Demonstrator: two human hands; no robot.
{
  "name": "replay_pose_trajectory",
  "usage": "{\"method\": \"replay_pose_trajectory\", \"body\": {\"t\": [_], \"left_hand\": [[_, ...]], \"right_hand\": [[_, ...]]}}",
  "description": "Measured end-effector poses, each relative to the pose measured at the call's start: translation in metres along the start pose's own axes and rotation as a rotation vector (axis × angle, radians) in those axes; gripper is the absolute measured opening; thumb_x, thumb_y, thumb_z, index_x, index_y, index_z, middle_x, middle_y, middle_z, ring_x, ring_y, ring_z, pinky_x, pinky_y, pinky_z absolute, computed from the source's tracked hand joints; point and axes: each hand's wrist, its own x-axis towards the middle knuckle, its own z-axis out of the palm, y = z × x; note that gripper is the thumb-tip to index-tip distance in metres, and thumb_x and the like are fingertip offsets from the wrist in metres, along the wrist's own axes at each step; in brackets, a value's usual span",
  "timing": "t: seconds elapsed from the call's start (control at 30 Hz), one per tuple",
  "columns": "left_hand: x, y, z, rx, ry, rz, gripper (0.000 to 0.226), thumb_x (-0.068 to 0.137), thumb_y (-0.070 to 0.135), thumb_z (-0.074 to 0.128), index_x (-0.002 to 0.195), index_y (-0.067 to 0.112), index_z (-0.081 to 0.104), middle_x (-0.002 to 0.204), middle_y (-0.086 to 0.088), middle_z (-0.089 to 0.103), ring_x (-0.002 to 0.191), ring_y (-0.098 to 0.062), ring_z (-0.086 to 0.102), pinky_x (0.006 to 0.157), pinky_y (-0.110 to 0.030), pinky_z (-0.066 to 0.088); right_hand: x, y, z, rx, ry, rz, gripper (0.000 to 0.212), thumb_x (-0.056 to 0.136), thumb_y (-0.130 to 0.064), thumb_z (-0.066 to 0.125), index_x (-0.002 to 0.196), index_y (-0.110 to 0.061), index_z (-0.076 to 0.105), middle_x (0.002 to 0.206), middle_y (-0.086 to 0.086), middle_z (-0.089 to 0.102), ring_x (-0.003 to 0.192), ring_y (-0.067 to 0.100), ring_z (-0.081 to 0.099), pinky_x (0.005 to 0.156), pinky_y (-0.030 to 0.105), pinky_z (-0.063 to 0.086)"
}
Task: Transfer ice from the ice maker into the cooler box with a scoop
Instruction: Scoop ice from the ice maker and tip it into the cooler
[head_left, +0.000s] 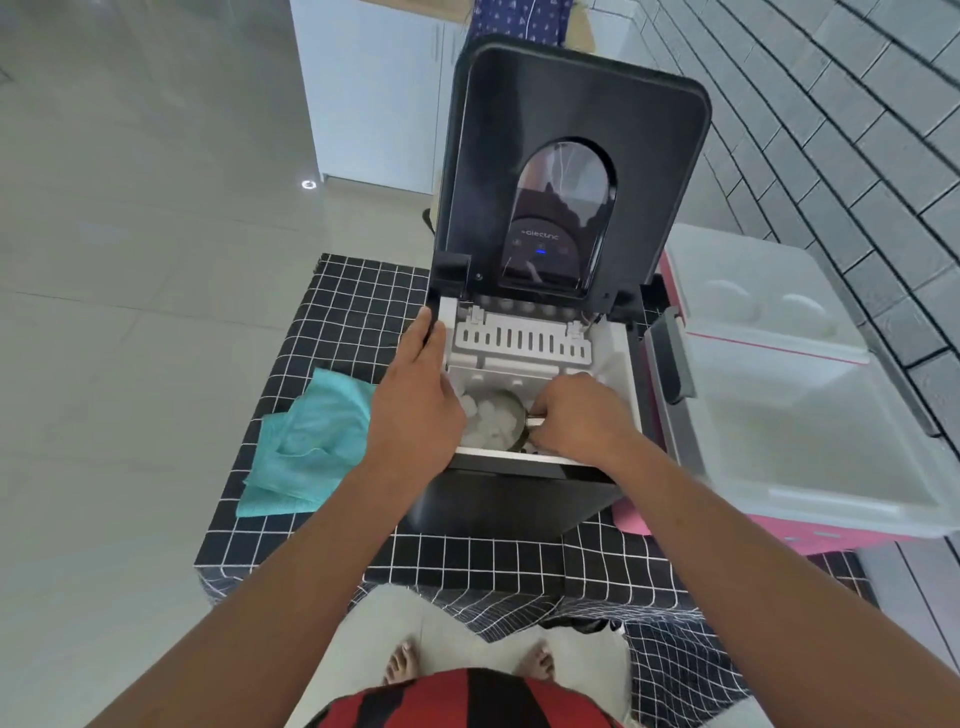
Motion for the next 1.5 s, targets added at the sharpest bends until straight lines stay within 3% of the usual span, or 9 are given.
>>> {"method": "replay_pose_trajectory", "body": {"t": [0.33,0.57,0.67,0.8,0.87,0.93,1.17,1.33,1.5], "left_hand": [[0.001,-0.002,0.000,-0.019,0.000,-0.009,0.047,0.100,0.017,0.039,0.147,0.013,0.039,0.160,0.013,0.020,0.137,-0.009,0.038,0.102,-0.026,0.042],[0.001,-0.002,0.000,-0.020,0.007,-0.002,0.048,0.099,0.011,0.038,0.148,0.012,0.038,0.159,0.012,0.021,0.139,-0.006,0.032,0.104,-0.021,0.035],[0.000,-0.002,-0.001,-0.012,0.013,-0.007,0.049,0.099,0.010,0.036,0.148,0.012,0.038,0.159,0.012,0.022,0.140,-0.005,0.028,0.100,-0.015,0.027],[0.000,-0.002,0.000,-0.028,0.026,-0.004,0.048,0.100,0.012,0.036,0.147,0.012,0.039,0.159,0.009,0.024,0.138,0.004,0.025,0.101,-0.008,0.019],[-0.001,-0.002,0.000,-0.024,0.031,0.003,0.047,0.100,0.015,0.036,0.147,0.013,0.039,0.159,0.011,0.024,0.130,0.013,0.022,0.097,-0.003,0.018],[-0.002,-0.002,-0.001,-0.019,0.031,0.006,0.048,0.100,0.018,0.037,0.147,0.013,0.040,0.159,0.010,0.025,0.135,0.007,0.025,0.101,-0.009,0.021],[-0.003,0.014,-0.007,0.166,-0.008,0.097,0.045,0.094,0.014,0.052,0.139,0.008,0.051,0.153,-0.003,0.037,0.143,-0.019,0.029,0.118,-0.042,0.025],[0.001,0.050,0.006,0.103,0.029,0.141,0.035,0.091,0.014,0.056,0.125,0.014,0.063,0.139,0.002,0.054,0.130,-0.013,0.044,0.109,-0.020,0.024],[0.005,0.109,0.040,-0.027,-0.041,0.234,0.034,0.091,0.012,0.055,0.124,0.017,0.064,0.132,0.005,0.060,0.125,-0.009,0.049,0.107,-0.019,0.030]], "right_hand": [[-0.019,0.004,-0.011,0.047,0.099,-0.004,0.024,0.058,-0.035,0.059,0.070,-0.021,0.075,0.060,-0.004,0.066,0.058,0.015,0.059,0.053,0.024,0.052],[-0.034,0.016,-0.016,0.275,0.206,0.095,0.021,0.050,-0.023,0.061,0.052,-0.003,0.058,0.041,0.003,0.037,0.042,0.014,0.033,0.044,0.024,0.035],[-0.039,0.022,-0.012,0.374,0.286,0.074,0.021,0.053,-0.018,0.062,0.047,0.000,0.054,0.044,0.002,0.035,0.048,0.011,0.031,0.048,0.026,0.036],[-0.042,0.030,-0.007,0.432,0.357,0.068,0.007,0.058,-0.017,0.073,0.063,-0.014,0.074,0.078,-0.010,0.057,0.088,0.010,0.041,0.066,0.014,0.035],[-0.042,0.036,-0.008,0.489,0.401,0.086,0.008,0.058,-0.018,0.076,0.066,-0.018,0.075,0.083,-0.015,0.055,0.092,0.009,0.038,0.076,0.018,0.035],[-0.044,0.045,-0.011,0.511,0.401,0.107,0.011,0.057,-0.018,0.078,0.068,-0.021,0.076,0.085,-0.017,0.055,0.093,0.008,0.037,0.082,0.024,0.037],[-0.056,0.082,-0.030,0.520,0.387,0.141,0.031,0.053,-0.020,0.079,0.044,-0.034,0.053,0.079,-0.016,0.054,0.084,0.011,0.043,0.062,0.018,0.030],[-0.066,0.122,-0.045,0.469,0.382,0.174,0.018,0.053,-0.017,0.078,0.048,-0.013,0.061,0.069,-0.001,0.061,0.068,0.024,0.056,0.059,0.032,0.047],[-0.079,0.180,-0.049,0.540,0.360,0.268,0.024,0.058,-0.016,0.076,0.054,-0.023,0.053,0.076,-0.011,0.059,0.069,0.011,0.055,0.058,0.026,0.039]]}}
